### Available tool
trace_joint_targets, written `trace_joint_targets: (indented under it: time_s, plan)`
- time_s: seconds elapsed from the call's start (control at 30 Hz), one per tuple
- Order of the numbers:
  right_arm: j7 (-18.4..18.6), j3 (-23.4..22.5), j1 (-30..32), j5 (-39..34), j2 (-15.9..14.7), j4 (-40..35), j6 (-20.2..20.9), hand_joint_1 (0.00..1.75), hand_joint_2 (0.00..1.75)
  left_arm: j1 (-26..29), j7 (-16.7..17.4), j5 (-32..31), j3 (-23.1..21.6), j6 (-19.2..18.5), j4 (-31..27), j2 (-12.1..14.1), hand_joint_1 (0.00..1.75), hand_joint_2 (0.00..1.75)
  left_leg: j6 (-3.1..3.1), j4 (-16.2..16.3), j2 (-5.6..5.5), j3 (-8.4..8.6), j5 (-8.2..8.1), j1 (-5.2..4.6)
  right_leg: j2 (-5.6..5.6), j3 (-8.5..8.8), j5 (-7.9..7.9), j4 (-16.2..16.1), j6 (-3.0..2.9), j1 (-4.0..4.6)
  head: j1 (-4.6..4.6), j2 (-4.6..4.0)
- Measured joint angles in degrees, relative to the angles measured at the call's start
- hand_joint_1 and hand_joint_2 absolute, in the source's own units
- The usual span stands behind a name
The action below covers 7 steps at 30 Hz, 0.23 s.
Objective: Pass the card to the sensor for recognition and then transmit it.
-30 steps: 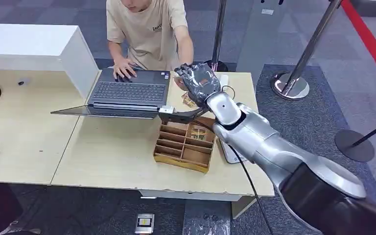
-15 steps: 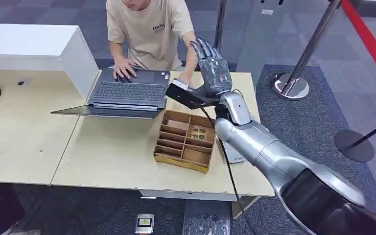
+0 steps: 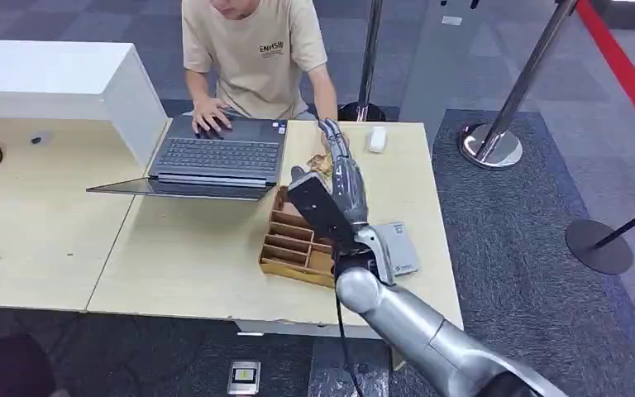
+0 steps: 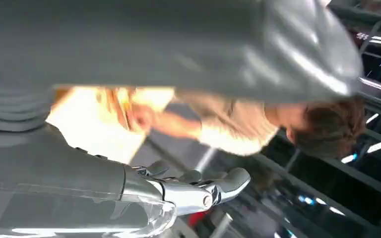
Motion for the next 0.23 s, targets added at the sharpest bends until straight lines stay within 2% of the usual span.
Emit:
trace_joint_targets:
  time_s: [0.23]
  plan:
    - [0.0, -1.8, 8.9, -5.1, -1.1, -14.5, 2.2, 0.0, 0.0, 0.1, -1.6, -1.8, -0.2, -0.5, 0.0, 0.1, 0.0, 0.0, 0.0, 0.0, 0.0, 0.01, 0.0, -0.02, 0.01, 0.0, 0.01, 0.0, 0.0, -0.02, -0.02, 0.0]
